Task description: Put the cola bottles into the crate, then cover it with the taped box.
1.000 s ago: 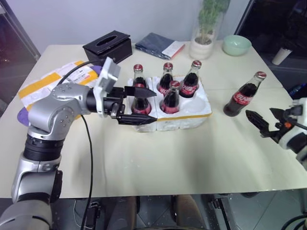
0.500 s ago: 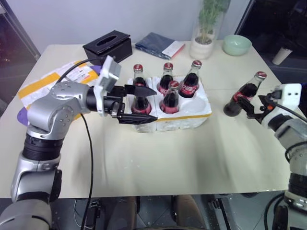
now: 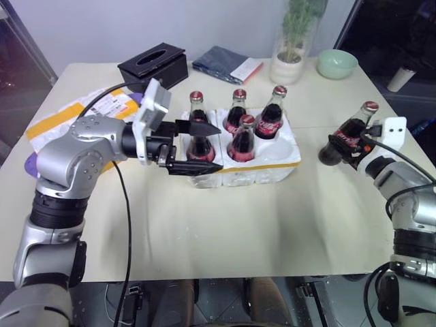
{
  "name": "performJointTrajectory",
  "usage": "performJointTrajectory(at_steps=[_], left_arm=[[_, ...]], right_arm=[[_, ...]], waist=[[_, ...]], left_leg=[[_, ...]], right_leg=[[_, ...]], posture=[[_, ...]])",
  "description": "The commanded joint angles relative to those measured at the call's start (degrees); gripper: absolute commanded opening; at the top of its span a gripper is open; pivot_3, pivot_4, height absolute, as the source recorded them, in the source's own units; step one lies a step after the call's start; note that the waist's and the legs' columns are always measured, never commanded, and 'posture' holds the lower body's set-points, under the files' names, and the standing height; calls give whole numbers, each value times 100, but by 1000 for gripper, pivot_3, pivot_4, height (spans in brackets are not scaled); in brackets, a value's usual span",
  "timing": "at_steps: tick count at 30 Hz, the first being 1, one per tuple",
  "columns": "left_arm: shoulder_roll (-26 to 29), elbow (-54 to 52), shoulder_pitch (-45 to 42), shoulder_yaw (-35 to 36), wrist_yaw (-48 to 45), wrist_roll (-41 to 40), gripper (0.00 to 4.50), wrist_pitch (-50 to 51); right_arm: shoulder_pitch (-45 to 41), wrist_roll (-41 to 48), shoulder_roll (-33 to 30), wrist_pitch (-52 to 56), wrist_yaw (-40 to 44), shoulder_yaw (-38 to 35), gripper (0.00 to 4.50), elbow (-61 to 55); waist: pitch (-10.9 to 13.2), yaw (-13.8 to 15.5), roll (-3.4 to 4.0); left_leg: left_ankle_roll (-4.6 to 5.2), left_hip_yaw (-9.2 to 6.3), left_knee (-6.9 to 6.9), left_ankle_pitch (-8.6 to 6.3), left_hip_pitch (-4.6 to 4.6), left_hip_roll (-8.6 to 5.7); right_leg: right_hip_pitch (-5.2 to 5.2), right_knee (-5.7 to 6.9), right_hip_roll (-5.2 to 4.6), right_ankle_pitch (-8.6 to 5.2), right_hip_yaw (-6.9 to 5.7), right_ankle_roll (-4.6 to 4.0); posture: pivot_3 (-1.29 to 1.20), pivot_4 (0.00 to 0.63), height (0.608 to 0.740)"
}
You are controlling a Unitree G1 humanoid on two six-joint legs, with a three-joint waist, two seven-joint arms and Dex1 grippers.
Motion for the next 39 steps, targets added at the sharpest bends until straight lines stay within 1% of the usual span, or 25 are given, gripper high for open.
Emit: performJointTrajectory(at_steps=[1,4,8,12,14,19,24,28,32,34,36,37,38,39], left_arm=[[71,-129,-52,198,37,6,4500,-97],[71,-131,-46,207,47,7,4500,-104],[98,-117,-29,248,66,13,4500,-115],[117,-103,-10,274,75,33,4500,-139],[121,-110,3,275,83,40,4500,-153],[125,-149,30,301,134,29,4500,-176],[158,-179,79,329,154,32,4500,-194],[163,-144,63,319,161,57,4500,-224],[142,-125,47,298,174,87,4500,-247],[136,-132,54,284,176,105,4500,-259],[136,-140,63,283,179,122,4500,-259],[148,-155,80,286,187,139,4500,-257],[167,-178,109,293,189,154,4500,-262],[199,-215,161,305,200,174,4500,-260]], right_arm=[[-290,21,-326,-308,88,-187,2758,-769],[-689,254,-440,-94,130,-255,2758,-1088],[-1131,1341,-443,888,467,-323,2758,-1776],[-1161,2087,-530,1428,948,-185,2758,-2366],[-1116,2253,-551,1599,1075,-66,2758,-2488],[-1050,2105,-459,1757,1050,384,2758,-2414],[-938,2044,-346,1758,1229,802,2758,-2403],[-882,1737,-264,1563,1440,1255,2758,-2181],[-913,1176,-271,1261,1647,1743,2758,-1720],[-992,1023,-230,1240,1688,1870,2758,-1478],[-1106,836,-201,1216,1690,1990,3780,-1231],[-1150,762,-201,1213,1700,2030,4062,-1152],[-1180,708,-208,1217,1707,2055,4482,-1109],[-1192,681,-228,1216,1729,2047,4482,-1102]], waist=[[6,-1,10],[19,-30,32],[24,-109,41],[25,-128,39],[25,-127,39],[25,-106,39],[25,-127,39],[25,-137,39],[25,-137,39],[25,-136,39],[23,-149,36],[22,-149,35],[22,-141,35],[21,-137,33]], left_leg=[[0,0,0,0,-5,-1],[0,1,0,0,-12,0],[0,-1,-4,1,-15,1],[0,-4,-6,0,-16,1],[0,-4,1,0,-18,0],[0,-4,7,0,-19,0],[0,-4,-1,0,-19,0],[0,-4,1,0,-18,0],[0,-4,1,0,-18,0],[0,-4,1,0,-18,0],[0,-3,2,0,-18,0],[0,-3,3,0,-15,1],[0,-3,4,0,-14,1],[-1,-4,6,1,-12,1]], right_leg=[[-5,0,0,0,0,0],[-17,3,0,0,1,0],[-21,6,0,0,0,0],[-18,2,1,0,-1,0],[-17,1,0,0,-1,1],[-15,3,0,1,-1,1],[-21,4,0,0,-1,1],[-21,5,1,0,-1,1],[-21,5,1,0,-1,1],[-21,5,1,0,-1,1],[-20,5,1,0,-1,1],[-19,6,1,1,-1,1],[-17,6,2,1,-1,1],[-15,8,2,1,-1,1]], posture=[[0,150,740],[0,150,740],[0,150,740],[0,150,740],[0,150,740],[0,150,740],[0,150,740],[0,150,740],[0,150,740],[0,150,740],[0,150,740],[0,150,740],[0,150,740],[0,150,740]])
